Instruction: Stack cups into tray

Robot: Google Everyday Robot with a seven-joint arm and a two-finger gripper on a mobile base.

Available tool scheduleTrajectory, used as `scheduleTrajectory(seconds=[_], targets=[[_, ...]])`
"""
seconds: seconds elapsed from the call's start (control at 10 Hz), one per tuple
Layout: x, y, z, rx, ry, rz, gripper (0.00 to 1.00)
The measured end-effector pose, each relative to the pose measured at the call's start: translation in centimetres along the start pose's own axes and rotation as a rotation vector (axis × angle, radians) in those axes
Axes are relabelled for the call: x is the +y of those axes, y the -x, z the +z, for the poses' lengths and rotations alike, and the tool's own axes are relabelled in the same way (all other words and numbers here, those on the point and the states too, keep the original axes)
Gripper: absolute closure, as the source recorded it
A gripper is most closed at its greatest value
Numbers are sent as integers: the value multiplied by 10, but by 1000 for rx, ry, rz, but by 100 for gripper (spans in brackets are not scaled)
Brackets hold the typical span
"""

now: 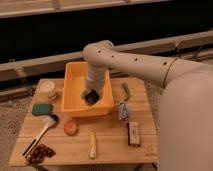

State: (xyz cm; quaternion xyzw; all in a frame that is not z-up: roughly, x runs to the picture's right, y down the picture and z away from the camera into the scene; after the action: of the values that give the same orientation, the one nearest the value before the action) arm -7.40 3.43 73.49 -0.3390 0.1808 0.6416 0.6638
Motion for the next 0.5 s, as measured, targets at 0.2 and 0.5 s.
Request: scheduleTrajectory(seconds=[0.2,0.5], targets=[[-6,17,16,2,1,16,100],[-16,34,53,19,-28,34,95]])
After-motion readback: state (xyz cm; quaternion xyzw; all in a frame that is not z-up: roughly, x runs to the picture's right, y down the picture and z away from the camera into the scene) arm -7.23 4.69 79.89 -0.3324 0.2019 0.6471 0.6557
